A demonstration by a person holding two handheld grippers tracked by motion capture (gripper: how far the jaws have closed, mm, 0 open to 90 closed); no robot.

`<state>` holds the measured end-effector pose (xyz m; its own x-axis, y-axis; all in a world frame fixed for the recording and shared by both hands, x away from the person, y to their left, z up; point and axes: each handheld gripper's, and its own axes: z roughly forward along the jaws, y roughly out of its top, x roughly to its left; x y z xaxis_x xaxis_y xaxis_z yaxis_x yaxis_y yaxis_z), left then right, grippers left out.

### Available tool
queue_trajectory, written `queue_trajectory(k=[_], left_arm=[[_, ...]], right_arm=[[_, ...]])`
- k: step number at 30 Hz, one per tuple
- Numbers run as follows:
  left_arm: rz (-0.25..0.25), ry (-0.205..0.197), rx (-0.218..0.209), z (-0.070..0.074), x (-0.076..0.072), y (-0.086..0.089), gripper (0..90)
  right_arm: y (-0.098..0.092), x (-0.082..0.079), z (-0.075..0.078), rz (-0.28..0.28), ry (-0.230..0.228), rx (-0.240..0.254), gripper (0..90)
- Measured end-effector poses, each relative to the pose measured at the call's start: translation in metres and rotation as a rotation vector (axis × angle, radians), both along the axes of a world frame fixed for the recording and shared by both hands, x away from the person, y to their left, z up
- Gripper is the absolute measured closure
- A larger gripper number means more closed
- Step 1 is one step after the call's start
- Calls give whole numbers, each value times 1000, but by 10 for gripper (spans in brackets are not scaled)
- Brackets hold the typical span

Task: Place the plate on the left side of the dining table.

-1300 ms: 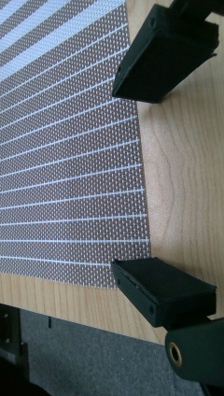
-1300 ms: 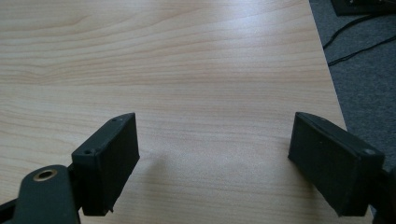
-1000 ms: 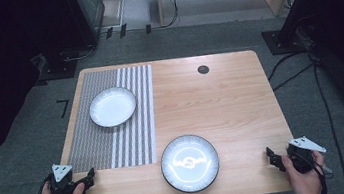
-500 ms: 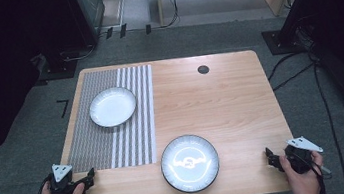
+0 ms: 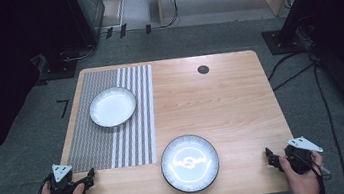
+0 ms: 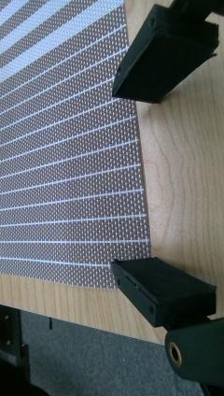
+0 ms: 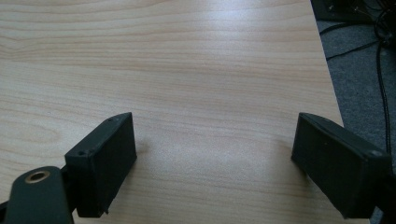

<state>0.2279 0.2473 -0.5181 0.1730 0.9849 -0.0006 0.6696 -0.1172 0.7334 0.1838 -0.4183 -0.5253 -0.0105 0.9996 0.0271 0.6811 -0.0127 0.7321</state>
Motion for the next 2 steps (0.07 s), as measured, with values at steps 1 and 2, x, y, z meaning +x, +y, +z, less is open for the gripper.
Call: queue_trajectory(k=[1, 2], left_arm=[[0, 0, 0, 0, 0, 0, 141], [-1, 3, 0, 0, 0, 0, 141]], right_arm=[[0, 0, 0, 0, 0, 0, 131], [0, 0, 0, -2, 1, 1, 129]])
